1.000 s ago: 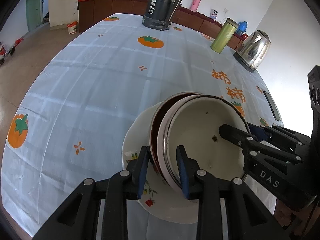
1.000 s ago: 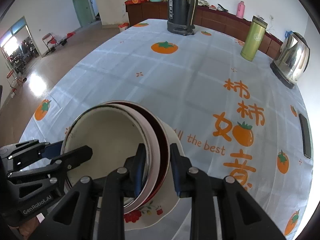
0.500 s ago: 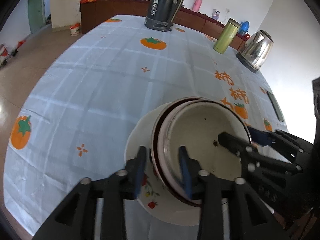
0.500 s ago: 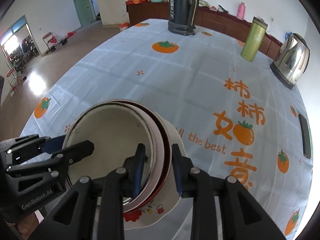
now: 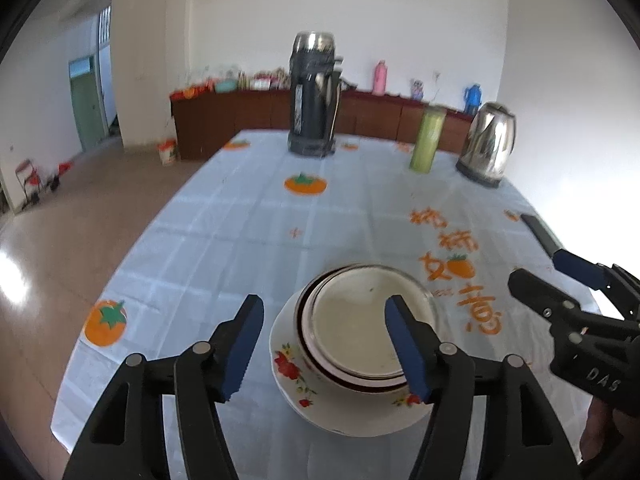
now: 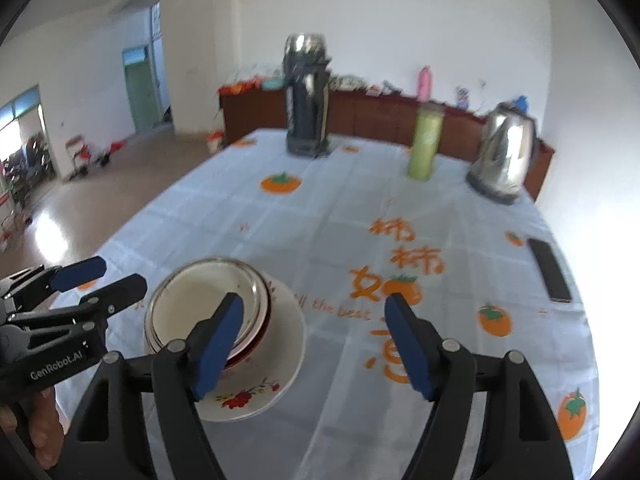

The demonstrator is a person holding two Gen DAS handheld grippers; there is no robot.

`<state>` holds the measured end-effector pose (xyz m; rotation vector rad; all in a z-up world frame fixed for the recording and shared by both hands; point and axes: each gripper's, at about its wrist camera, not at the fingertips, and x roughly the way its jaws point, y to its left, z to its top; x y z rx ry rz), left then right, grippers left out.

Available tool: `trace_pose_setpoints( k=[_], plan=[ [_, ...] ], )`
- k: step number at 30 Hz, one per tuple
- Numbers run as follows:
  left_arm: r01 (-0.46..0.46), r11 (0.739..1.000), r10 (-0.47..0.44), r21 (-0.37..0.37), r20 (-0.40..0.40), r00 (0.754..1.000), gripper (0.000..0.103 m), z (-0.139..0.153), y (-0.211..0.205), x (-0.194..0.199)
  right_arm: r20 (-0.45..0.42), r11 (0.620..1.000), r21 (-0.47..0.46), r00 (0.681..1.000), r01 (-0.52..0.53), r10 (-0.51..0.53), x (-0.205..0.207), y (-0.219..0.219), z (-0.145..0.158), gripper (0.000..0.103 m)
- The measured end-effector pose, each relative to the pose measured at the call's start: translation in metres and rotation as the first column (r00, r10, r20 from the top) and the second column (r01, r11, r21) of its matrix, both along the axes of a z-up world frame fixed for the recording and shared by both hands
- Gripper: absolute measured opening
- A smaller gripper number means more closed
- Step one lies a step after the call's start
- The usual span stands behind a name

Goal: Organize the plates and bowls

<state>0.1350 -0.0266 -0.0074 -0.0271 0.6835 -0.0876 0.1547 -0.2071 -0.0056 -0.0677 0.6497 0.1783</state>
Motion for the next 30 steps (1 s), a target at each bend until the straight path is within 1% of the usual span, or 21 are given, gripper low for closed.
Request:
trace_pose_setpoints(
  k=[4,8,9,12,20,23,25,30],
  plan=[
    [0.006,1.000,-0.007,0.019,0.039,0.999,0.069,0.010,-0.008,-0.011,0.074,0.999,0.028,0.997,0.024,-0.026,-0.019,-0.009,0.017,0.082],
    [0.005,0.999,-0.007,0.036,0.063,0.998,0.070,0.017,-0.013,-0.019,0.110,0.999,0.042,0.994,0.022,-0.026,-0.031,-0.012,0.025,0.083],
    [0.004,0.999,-0.007,0.037,0.068,0.998,0.070,0.019,-0.014,-0.021,0.118,0.999,0.045,0.993,0.019,-0.024,-0.034,-0.012,0.027,0.084],
    [0.007,0.999,-0.010,0.040,0.080,0.997,0.070,0.024,-0.016,-0.027,0.136,0.999,0.044,0.990,0.014,-0.020,-0.042,-0.012,0.031,0.088],
    [0.013,0.999,-0.018,0.040,0.112,0.994,0.070,0.032,-0.020,-0.039,0.171,0.999,0.044,0.985,0.017,-0.024,-0.057,-0.015,0.038,0.088],
    [0.013,0.999,-0.018,0.038,0.116,0.993,0.070,0.033,-0.021,-0.041,0.183,0.999,0.046,0.983,0.016,-0.024,-0.061,-0.016,0.041,0.088],
    [0.013,0.999,-0.018,0.038,0.118,0.993,0.070,0.034,-0.021,-0.042,0.189,0.999,0.046,0.982,0.015,-0.024,-0.063,-0.015,0.042,0.090],
    [0.016,0.999,-0.021,0.041,0.126,0.992,0.070,0.036,-0.022,-0.044,0.195,0.999,0.037,0.981,0.012,-0.019,-0.066,-0.013,0.042,0.090]
  ],
)
